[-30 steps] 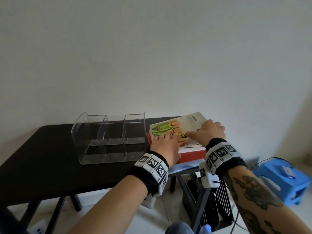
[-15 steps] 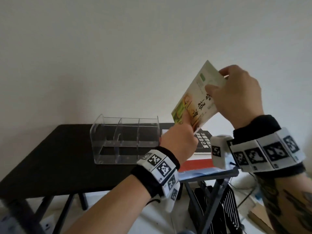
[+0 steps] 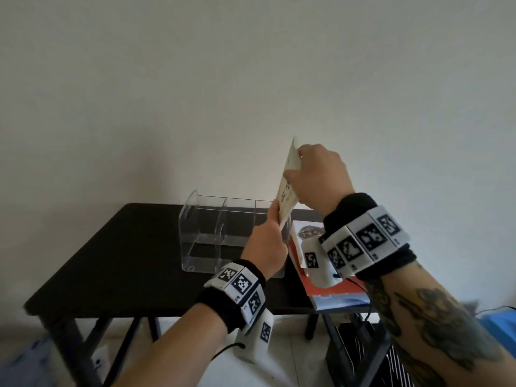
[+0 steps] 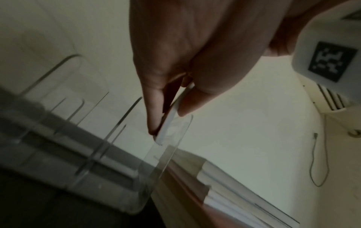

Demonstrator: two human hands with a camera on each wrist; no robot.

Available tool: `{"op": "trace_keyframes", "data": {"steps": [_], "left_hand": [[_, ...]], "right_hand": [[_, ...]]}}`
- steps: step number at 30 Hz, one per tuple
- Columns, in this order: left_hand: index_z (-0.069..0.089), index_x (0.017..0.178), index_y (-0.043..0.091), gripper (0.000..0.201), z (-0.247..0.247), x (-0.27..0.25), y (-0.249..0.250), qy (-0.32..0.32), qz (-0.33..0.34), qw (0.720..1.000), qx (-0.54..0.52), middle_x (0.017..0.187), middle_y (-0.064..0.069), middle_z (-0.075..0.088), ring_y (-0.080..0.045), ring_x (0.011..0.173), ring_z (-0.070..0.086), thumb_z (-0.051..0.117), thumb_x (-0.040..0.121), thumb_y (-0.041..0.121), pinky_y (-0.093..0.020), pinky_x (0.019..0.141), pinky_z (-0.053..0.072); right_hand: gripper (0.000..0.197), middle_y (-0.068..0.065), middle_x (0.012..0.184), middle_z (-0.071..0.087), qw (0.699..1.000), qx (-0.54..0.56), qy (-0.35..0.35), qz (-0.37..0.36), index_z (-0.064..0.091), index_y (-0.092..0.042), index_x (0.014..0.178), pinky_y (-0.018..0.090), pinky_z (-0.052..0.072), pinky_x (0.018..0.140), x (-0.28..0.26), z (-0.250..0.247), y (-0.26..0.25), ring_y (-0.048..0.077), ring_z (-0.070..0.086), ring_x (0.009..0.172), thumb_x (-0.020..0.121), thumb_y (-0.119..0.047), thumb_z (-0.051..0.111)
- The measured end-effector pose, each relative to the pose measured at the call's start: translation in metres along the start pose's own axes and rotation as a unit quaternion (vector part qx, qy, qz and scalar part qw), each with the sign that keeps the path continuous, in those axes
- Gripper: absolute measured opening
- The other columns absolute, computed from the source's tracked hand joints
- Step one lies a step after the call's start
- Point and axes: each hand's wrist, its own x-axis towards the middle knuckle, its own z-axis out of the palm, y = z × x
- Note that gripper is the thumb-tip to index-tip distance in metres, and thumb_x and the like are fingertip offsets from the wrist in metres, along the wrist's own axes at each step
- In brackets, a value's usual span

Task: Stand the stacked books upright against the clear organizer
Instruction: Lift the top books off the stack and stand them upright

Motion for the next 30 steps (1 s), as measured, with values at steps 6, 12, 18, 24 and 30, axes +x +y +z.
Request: {"op": "trace_keyframes", "data": {"steps": [6, 12, 18, 24, 30], "left_hand": [[0.016, 0.157, 0.024, 0.079, 0.024, 0.007, -0.027, -0.007, -0.014, 0.998, -0.063, 0.123, -0.012, 0.063, -0.032, 0.105, 0.066, 0.043, 0.090, -0.010, -0.025, 0.086, 0.051], [0.016, 0.157, 0.021, 0.076, 0.036, 0.013, -0.035, -0.013, -0.038, 0.997, -0.063, 0.131, -0.015, 0.060, -0.033, 0.110, 0.064, 0.043, 0.092, -0.008, -0.024, 0.088, 0.050], [0.011, 0.157, 0.020, 0.077, 0.049, 0.020, -0.045, -0.060, -0.061, 0.995, -0.053, 0.122, -0.014, 0.062, -0.030, 0.105, 0.063, 0.044, 0.092, -0.005, -0.041, 0.094, 0.053], [0.007, 0.154, 0.039, 0.086, 0.055, 0.018, -0.053, -0.102, -0.037, 0.993, -0.049, 0.120, -0.008, 0.065, -0.026, 0.105, 0.065, 0.043, 0.089, -0.003, -0.033, 0.092, 0.049], [0.005, 0.154, 0.036, 0.089, 0.063, 0.025, -0.057, -0.097, -0.034, 0.994, -0.047, 0.115, -0.005, 0.069, -0.022, 0.100, 0.068, 0.060, 0.088, 0.011, -0.032, 0.086, 0.052]], "right_hand": [[0.037, 0.007, 0.085, 0.070, 0.983, 0.148, -0.096, 0.048, 0.059, -0.004, 0.102, 0.043, 0.060, 0.068, 0.002, 0.027, 0.014, 0.024, 0.070, 0.072, 0.089, -0.038, 0.053], [0.058, 0.006, 0.096, 0.067, 0.952, 0.257, -0.091, 0.136, 0.054, -0.010, 0.128, 0.041, 0.060, 0.075, -0.003, 0.030, 0.051, 0.020, 0.071, 0.080, 0.096, -0.056, 0.040], [0.040, 0.010, 0.111, 0.063, 0.969, 0.095, -0.112, 0.197, 0.055, -0.004, 0.120, 0.027, 0.040, 0.074, -0.010, 0.043, 0.115, 0.027, 0.058, 0.096, 0.100, -0.036, 0.041], [0.034, 0.016, 0.099, 0.062, 0.953, -0.021, -0.150, 0.264, 0.052, -0.011, 0.080, 0.038, 0.048, 0.081, -0.014, 0.072, 0.175, 0.034, 0.057, 0.093, 0.084, -0.045, 0.052], [0.108, 0.015, 0.123, 0.057, 0.919, -0.100, -0.193, 0.329, 0.052, -0.010, 0.123, 0.050, 0.038, 0.100, -0.016, 0.084, 0.201, 0.036, 0.050, 0.115, 0.046, -0.085, 0.048]]}}
